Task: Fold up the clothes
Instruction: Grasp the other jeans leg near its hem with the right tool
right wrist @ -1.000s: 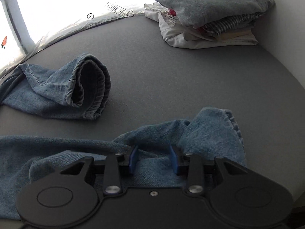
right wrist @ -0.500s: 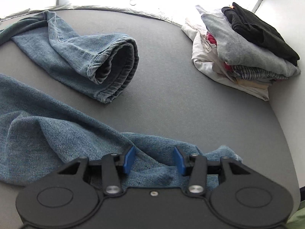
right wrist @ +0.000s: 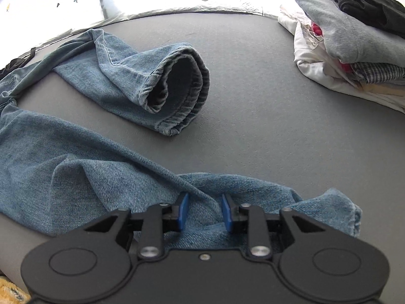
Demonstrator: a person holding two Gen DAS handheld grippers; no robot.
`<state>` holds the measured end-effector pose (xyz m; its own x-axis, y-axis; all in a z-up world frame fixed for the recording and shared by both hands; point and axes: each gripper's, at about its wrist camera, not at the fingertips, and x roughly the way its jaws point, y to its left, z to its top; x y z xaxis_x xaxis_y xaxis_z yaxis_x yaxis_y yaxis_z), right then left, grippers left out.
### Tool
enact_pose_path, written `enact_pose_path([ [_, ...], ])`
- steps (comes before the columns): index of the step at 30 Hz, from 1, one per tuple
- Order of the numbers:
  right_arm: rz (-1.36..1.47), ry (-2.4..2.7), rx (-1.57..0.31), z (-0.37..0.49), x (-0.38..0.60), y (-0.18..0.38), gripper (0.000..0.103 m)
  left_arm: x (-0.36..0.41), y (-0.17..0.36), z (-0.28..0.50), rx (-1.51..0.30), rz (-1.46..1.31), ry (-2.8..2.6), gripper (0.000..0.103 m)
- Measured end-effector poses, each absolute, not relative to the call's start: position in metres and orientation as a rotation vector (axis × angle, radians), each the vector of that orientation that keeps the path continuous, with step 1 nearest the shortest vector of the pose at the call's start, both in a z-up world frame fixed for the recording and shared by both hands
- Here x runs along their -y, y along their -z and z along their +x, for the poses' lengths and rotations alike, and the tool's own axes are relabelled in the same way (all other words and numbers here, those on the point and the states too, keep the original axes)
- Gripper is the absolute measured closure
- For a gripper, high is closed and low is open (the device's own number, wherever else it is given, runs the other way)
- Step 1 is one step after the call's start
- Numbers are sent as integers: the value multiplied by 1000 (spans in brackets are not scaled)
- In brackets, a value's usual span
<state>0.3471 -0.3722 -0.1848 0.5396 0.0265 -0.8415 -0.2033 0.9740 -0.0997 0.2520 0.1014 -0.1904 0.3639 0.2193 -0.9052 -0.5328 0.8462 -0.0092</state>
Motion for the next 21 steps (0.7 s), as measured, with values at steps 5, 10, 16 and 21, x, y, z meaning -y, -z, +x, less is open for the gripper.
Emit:
enact_pose_path([
  [5, -203, -94, -930, 344, 367, 178, 100, -101, 190, 251, -1097, -331, -503, 0],
  [10, -289, -53, -746, 363, 361, 140, 100, -100, 190, 252, -1098, -335, -510, 0],
  [16, -640, -75, -453, 391, 308, 112, 98, -100, 189, 251, -1095, -336, -515, 0],
  [21, -652, -16, -578, 410, 293, 137, 78, -98, 190, 251, -1085, -332, -516, 0],
])
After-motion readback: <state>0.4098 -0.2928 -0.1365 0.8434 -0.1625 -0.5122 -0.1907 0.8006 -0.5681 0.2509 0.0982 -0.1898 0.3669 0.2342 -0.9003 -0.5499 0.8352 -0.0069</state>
